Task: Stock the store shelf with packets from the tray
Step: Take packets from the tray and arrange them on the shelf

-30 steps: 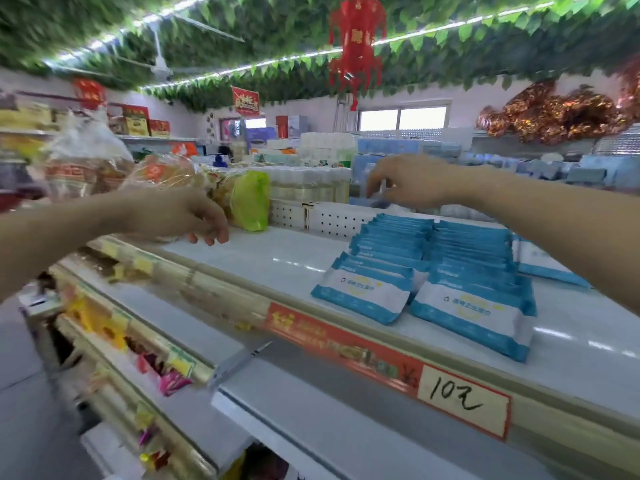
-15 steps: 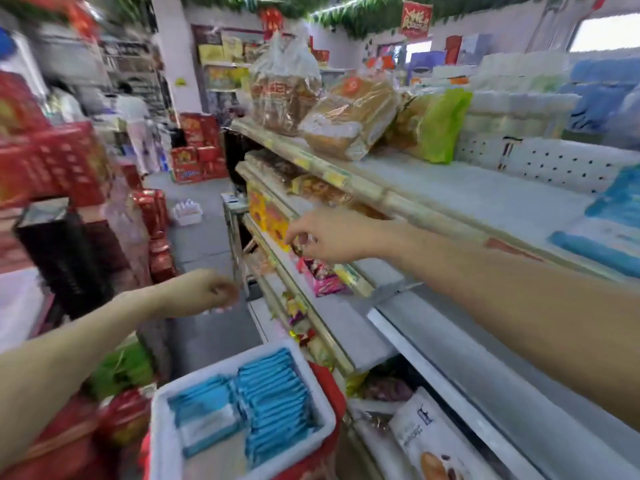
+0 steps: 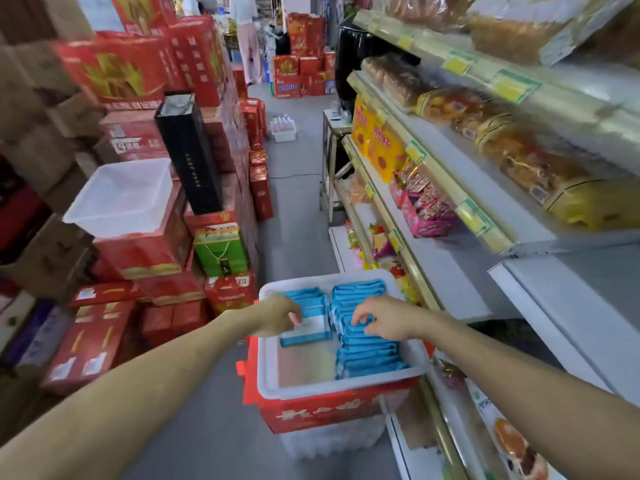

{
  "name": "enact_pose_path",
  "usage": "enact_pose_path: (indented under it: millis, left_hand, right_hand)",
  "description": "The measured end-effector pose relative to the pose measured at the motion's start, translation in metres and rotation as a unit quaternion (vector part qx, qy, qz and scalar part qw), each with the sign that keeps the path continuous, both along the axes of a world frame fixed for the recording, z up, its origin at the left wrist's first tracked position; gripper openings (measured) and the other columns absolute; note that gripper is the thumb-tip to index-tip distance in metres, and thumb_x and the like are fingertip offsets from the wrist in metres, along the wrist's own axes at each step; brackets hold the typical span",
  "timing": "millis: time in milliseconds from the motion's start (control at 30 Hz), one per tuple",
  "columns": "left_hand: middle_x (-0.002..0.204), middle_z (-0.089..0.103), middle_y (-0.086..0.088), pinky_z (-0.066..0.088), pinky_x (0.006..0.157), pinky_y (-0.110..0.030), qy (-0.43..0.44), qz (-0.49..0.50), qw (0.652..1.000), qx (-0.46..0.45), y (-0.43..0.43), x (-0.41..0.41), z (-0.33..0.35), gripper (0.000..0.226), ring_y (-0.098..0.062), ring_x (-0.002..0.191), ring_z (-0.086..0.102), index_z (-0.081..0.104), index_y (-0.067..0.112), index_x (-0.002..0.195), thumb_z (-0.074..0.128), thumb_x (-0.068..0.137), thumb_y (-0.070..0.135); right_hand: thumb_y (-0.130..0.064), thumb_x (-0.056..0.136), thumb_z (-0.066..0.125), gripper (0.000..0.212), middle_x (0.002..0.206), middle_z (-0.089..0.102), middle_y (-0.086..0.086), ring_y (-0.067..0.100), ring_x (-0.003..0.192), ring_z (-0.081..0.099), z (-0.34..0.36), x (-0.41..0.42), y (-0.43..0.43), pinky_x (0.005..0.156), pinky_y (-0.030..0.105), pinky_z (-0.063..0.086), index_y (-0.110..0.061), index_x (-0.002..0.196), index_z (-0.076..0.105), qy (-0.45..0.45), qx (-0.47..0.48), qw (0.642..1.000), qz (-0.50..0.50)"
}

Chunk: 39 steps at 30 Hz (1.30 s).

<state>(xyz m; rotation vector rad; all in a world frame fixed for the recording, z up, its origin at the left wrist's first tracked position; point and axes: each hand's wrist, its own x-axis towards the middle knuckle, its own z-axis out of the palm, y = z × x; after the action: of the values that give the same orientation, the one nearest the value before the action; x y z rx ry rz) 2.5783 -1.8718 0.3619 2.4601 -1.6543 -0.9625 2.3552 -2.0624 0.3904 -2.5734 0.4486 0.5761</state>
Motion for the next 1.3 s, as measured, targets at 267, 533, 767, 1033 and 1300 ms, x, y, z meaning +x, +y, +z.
enact_pose_path:
  millis: [267, 533, 767, 1033, 1300]
  left_hand:
    - [0.146, 0.038, -0.009, 0.036, 0.113, -0.045, -0.120, -0.052, 0.991, 0.003, -0.017, -0.018, -0.046, 0.034, -0.035, 0.136, 0.035, 0.068, 0.031, 0.129, 0.063, 0.095, 0.023]
    - [0.146, 0.035, -0.002, 0.035, 0.108, -0.046, -0.171, -0.076, 0.982, -0.015, -0.017, -0.022, -0.055, 0.028, -0.034, 0.134, 0.032, 0.071, 0.040, 0.118, 0.068, 0.091, 0.036]
    - [0.133, 0.041, -0.002, 0.036, 0.107, -0.048, -0.180, -0.107, 0.978, -0.002, -0.013, -0.033, -0.063, 0.018, -0.035, 0.123, 0.037, 0.072, 0.037, 0.109, 0.069, 0.092, 0.032]
    - [0.143, 0.035, -0.008, 0.047, 0.105, -0.051, -0.087, -0.120, 0.988, 0.052, -0.009, -0.041, -0.056, 0.009, -0.037, 0.113, 0.055, 0.065, 0.025, 0.098, 0.060, 0.099, 0.018]
    - [0.117, 0.072, 0.000, 0.047, 0.096, -0.031, -0.021, -0.101, 0.995, -0.013, -0.006, -0.006, 0.019, 0.041, -0.024, 0.108, 0.063, 0.077, 0.024, 0.112, 0.051, 0.092, 0.000]
  right_hand:
    - [-0.017, 0.098, 0.055, 0.032, 0.117, 0.061, -0.014, 0.004, 0.104, 0.058, -0.014, 0.005, 0.002, 0.093, 0.026, 0.048, -0.033, 0.122, 0.071, -0.041, 0.029, 0.997, -0.057]
    - [-0.018, 0.098, 0.054, 0.031, 0.113, 0.061, -0.020, 0.000, 0.101, 0.057, -0.024, -0.021, -0.009, 0.090, 0.025, 0.048, -0.037, 0.115, 0.072, -0.051, 0.022, 0.993, -0.105]
    - [-0.019, 0.099, 0.055, 0.031, 0.116, 0.063, -0.019, 0.003, 0.104, 0.059, -0.027, -0.033, -0.007, 0.094, 0.030, 0.052, -0.039, 0.115, 0.072, -0.054, 0.024, 0.991, -0.124]
    - [-0.021, 0.099, 0.056, 0.029, 0.117, 0.061, -0.020, 0.002, 0.106, 0.059, -0.026, -0.028, -0.004, 0.095, 0.030, 0.053, -0.040, 0.112, 0.073, -0.057, 0.035, 0.989, -0.130]
    - [-0.015, 0.098, 0.052, 0.035, 0.115, 0.059, -0.020, -0.001, 0.100, 0.056, -0.021, 0.024, 0.006, 0.089, 0.023, 0.045, -0.037, 0.114, 0.073, -0.064, 0.006, 0.996, -0.066]
